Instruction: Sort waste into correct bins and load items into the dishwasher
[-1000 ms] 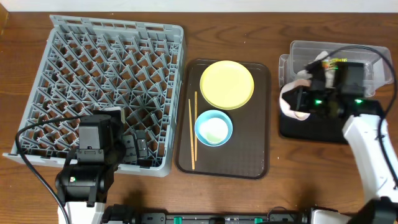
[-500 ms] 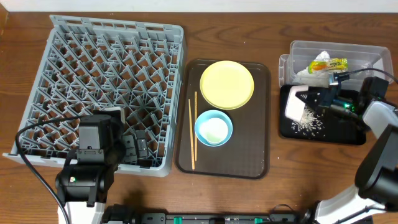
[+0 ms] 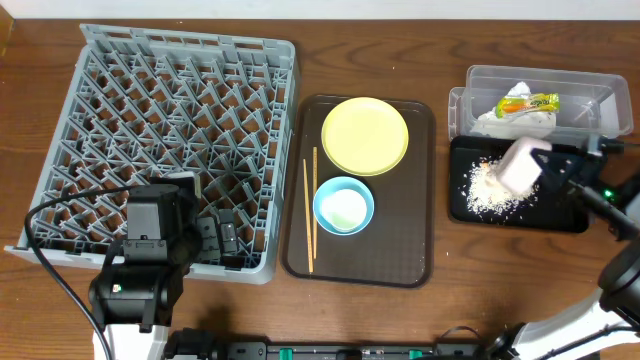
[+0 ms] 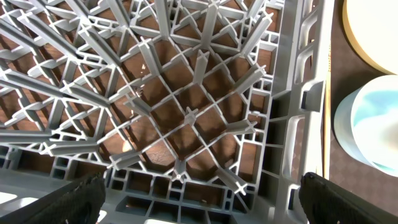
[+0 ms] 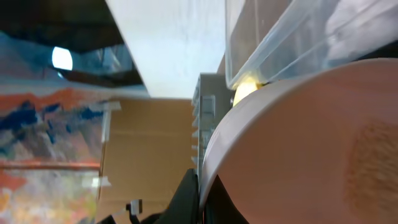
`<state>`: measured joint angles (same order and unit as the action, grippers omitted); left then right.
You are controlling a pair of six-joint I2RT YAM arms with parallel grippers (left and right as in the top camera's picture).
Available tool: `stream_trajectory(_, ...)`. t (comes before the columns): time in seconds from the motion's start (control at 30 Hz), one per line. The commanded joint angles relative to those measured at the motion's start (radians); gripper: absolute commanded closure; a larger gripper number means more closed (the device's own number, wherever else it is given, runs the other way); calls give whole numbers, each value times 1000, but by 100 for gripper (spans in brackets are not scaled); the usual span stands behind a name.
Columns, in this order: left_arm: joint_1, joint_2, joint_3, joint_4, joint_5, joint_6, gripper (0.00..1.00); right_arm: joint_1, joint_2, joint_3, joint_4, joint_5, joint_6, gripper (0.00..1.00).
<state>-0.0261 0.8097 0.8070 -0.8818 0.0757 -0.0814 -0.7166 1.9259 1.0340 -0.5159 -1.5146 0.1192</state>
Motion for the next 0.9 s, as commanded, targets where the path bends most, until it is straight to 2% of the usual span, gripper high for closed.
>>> stream_trajectory(0.0, 6, -1, 19, -1, 3, -9, 0, -82, 5, 17, 1, -45, 26, 99)
stream_trajectory(0.2, 6, -1, 19, -1, 3, -9, 0, -162, 5, 17, 5, -45, 94, 99)
stream_trajectory(0.3, 6, -1, 19, -1, 2, -9, 0, -132, 5, 17, 3, -46, 166, 99)
stream_trajectory(0.47, 6, -1, 19, -1, 2, -9, 0, -52, 4, 17, 5, -46, 168, 99)
stream_trajectory(0.6, 6, -1, 19, -1, 2, -9, 0, 74, -41, 17, 2, -46, 126, 99)
stream_trajectory(0.73, 6, -1, 19, -1, 3, -9, 0, 242, -190, 18, 50, 29, 90, 99)
stream_trajectory(0.8, 6, -1, 19, -1, 2, -9, 0, 334, -266, 19, 64, 162, 90, 99)
stream_trajectory(0.87, 6, -1, 19, -1, 3, -9, 0, 440, -334, 19, 64, 378, 89, 99)
